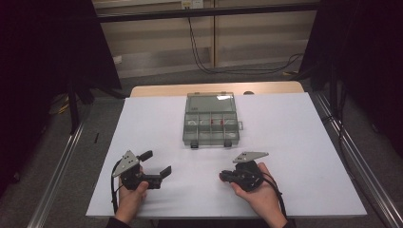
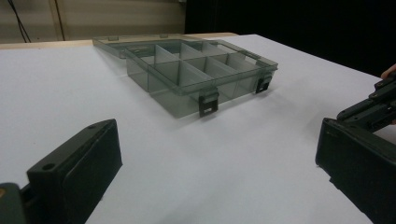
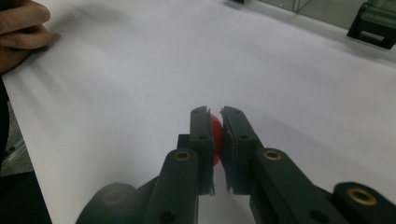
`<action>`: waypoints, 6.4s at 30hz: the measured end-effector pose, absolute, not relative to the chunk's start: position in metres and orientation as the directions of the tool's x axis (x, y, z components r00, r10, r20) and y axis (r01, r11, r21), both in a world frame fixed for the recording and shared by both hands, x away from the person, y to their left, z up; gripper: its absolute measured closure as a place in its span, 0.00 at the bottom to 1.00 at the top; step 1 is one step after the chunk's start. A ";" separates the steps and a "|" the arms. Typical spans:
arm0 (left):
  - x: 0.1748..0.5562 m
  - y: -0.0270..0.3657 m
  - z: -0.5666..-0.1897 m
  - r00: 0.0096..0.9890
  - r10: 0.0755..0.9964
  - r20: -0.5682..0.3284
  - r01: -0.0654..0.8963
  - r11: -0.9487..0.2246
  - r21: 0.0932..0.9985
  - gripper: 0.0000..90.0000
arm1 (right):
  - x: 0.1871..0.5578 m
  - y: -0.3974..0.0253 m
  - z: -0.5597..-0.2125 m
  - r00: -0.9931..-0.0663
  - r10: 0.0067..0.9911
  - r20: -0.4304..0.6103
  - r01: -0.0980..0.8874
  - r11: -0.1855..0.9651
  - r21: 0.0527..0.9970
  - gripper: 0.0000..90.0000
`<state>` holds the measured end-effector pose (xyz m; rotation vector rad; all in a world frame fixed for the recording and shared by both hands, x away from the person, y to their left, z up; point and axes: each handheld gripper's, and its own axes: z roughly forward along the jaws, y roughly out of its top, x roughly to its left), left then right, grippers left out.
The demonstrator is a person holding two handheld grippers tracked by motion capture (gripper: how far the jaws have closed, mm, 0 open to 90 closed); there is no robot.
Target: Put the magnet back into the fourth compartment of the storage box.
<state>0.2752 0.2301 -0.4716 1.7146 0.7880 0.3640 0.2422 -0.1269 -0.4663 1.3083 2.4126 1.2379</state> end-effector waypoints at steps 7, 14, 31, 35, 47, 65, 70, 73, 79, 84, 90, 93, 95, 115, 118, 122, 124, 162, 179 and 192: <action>0.275 0.230 -0.472 0.725 0.670 -0.158 0.314 -0.118 0.942 0.00 | 0.244 -0.130 -0.463 -0.613 0.748 0.252 0.635 0.278 0.721 0.93; 0.275 0.230 -0.471 0.727 0.669 -0.156 0.314 -0.122 0.942 0.00 | 0.246 -0.133 -0.461 -0.602 0.755 0.260 0.644 0.267 0.717 0.93; 0.275 0.230 -0.471 0.727 0.669 -0.157 0.315 -0.122 0.941 0.00 | 0.255 -0.137 -0.450 -0.600 0.757 0.259 0.635 0.254 0.730 0.93; 0.275 0.230 -0.471 0.728 0.668 -0.157 0.315 -0.122 0.941 0.00 | 0.258 -0.138 -0.446 -0.595 0.760 0.261 0.637 0.248 0.730 0.93; 0.275 0.230 -0.472 0.724 0.671 -0.160 0.316 -0.117 0.941 0.00 | 0.268 -0.141 -0.435 -0.594 0.765 0.251 0.621 0.237 0.747 0.93; 0.275 0.230 -0.472 0.724 0.671 -0.160 0.316 -0.117 0.942 0.00 | 0.281 -0.146 -0.424 -0.586 0.771 0.248 0.620 0.231 0.750 0.93; 0.276 0.231 -0.472 0.724 0.671 -0.161 0.317 -0.116 0.941 0.00 | 0.285 -0.147 -0.421 -0.577 0.779 0.244 0.623 0.227 0.748 0.93; 0.275 0.230 -0.472 0.725 0.669 -0.163 0.317 -0.114 0.941 0.00 | 0.288 -0.148 -0.420 -0.578 0.780 0.239 0.618 0.226 0.753 0.93; 0.276 0.231 -0.472 0.723 0.672 -0.164 0.316 -0.110 0.942 0.00 | 0.294 -0.148 -0.418 -0.571 0.787 0.235 0.620 0.226 0.751 0.93; 0.276 0.231 -0.472 0.723 0.672 -0.163 0.317 -0.113 0.942 0.00 | 0.298 -0.149 -0.417 -0.568 0.789 0.234 0.620 0.223 0.752 0.93; 0.276 0.231 -0.472 0.723 0.671 -0.162 0.317 -0.113 0.942 0.00 | 0.303 -0.149 -0.416 -0.564 0.793 0.233 0.622 0.221 0.751 0.93; 0.276 0.231 -0.472 0.723 0.671 -0.163 0.317 -0.113 0.942 0.00 | 0.305 -0.149 -0.415 -0.560 0.795 0.234 0.622 0.216 0.752 0.93; 0.276 0.231 -0.472 0.723 0.671 -0.164 0.317 -0.112 0.942 0.00 | 0.306 -0.149 -0.415 -0.560 0.795 0.231 0.622 0.220 0.752 0.93; 0.276 0.231 -0.472 0.718 0.676 -0.165 0.320 -0.110 0.941 0.00 | 0.325 -0.159 -0.403 -0.539 0.815 0.212 0.622 0.215 0.753 0.93; 0.275 0.231 -0.472 0.719 0.675 -0.165 0.318 -0.108 0.942 0.00 | 0.332 -0.160 -0.400 -0.530 0.822 0.209 0.624 0.211 0.752 0.93; 0.275 0.231 -0.472 0.721 0.674 -0.160 0.316 -0.113 0.942 0.00 | 0.340 -0.162 -0.394 -0.516 0.830 0.212 0.628 0.198 0.752 0.93; 0.276 0.231 -0.472 0.720 0.674 -0.165 0.317 -0.108 0.942 0.00 | 0.344 -0.163 -0.392 -0.506 0.836 0.213 0.635 0.194 0.748 0.93; 0.276 0.230 -0.472 0.723 0.670 -0.165 0.314 -0.107 0.943 0.00 | 0.433 -0.164 -0.429 -0.362 0.904 0.229 0.721 0.116 0.683 0.93; 0.276 0.230 -0.472 0.722 0.672 -0.165 0.318 -0.110 0.942 0.00 | 0.434 -0.177 -0.425 -0.358 0.907 0.219 0.711 0.113 0.694 0.24; 0.277 0.227 -0.470 0.719 0.681 -0.143 0.323 -0.145 0.935 0.00 | 0.409 -0.196 -0.423 -0.370 0.886 0.278 0.687 0.060 0.724 0.00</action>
